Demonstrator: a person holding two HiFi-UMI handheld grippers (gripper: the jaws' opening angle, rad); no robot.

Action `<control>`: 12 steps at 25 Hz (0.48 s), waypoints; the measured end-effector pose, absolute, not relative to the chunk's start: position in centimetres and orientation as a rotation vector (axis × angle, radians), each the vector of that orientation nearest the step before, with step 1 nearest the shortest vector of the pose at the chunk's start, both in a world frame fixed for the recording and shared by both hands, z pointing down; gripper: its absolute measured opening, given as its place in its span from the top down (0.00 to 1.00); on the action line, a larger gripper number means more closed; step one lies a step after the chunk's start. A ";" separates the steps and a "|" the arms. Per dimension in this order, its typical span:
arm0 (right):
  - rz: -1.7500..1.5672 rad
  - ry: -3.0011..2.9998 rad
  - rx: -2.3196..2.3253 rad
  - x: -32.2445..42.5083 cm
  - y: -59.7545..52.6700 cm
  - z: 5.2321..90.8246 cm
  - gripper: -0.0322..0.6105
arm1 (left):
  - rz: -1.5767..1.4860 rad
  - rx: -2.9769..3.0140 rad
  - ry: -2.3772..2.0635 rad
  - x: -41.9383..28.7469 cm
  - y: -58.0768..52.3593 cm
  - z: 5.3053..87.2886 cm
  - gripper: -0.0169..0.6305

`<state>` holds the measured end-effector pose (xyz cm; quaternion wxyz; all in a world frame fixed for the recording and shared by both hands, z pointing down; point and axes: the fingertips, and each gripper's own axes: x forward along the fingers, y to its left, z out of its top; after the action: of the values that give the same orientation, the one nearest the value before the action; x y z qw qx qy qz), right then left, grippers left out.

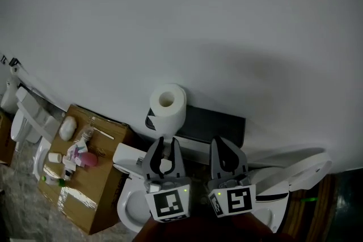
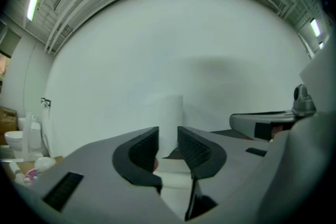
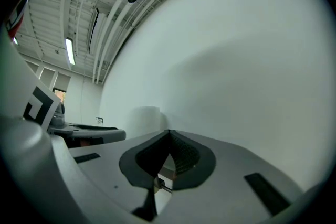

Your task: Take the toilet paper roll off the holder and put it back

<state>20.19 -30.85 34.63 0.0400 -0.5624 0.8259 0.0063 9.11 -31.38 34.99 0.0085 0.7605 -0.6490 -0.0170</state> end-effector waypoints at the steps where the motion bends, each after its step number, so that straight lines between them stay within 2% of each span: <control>1: 0.020 2.529 -1.723 20.1 -30.8 34.6 0.93 | -0.055 2.405 -1.992 9.4 -31.6 34.8 0.76; 2: 0.019 2.529 -1.722 20.0 -30.8 34.6 0.93 | -0.054 2.427 -1.964 9.6 -31.8 34.6 0.61; 3: 0.017 2.531 -1.720 19.9 -30.7 34.6 0.93 | -0.048 2.442 -1.947 9.7 -32.1 34.4 0.50; 5: 0.012 2.530 -1.720 19.9 -30.7 34.7 0.93 | -0.031 2.457 -1.937 9.8 -32.9 33.9 0.41; 8: 0.000 2.526 -1.724 19.8 -30.8 34.9 0.93 | 0.021 2.476 -1.928 9.6 -34.4 33.8 0.35; 12: 0.005 2.520 -1.724 19.6 -30.8 34.6 0.93 | 0.088 2.469 -1.943 8.9 -36.9 34.1 0.32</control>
<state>19.57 -30.78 34.59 0.0443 -0.5640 0.8246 0.0016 8.94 -36.89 34.12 -0.0007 0.7854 -0.6183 0.0279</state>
